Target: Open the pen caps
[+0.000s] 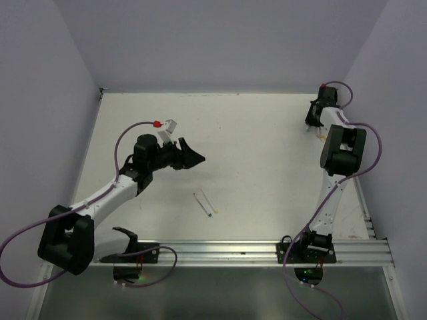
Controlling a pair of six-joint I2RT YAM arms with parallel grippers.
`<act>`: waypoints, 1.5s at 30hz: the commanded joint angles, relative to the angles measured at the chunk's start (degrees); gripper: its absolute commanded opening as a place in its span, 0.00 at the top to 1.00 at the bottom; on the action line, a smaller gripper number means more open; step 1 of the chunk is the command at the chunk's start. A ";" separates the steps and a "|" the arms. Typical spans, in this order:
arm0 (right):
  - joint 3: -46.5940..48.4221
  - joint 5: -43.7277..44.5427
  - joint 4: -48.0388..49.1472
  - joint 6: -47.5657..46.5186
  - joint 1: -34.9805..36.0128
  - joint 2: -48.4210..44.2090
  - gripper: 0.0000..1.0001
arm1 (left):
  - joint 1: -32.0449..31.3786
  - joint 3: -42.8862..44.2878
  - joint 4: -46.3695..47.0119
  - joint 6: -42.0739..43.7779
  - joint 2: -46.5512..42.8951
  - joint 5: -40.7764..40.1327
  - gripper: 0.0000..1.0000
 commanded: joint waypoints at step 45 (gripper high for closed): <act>-59.62 -12.95 16.68 23.93 61.29 -67.80 1.00 | 0.05 -8.85 11.72 -17.48 -9.55 8.48 0.43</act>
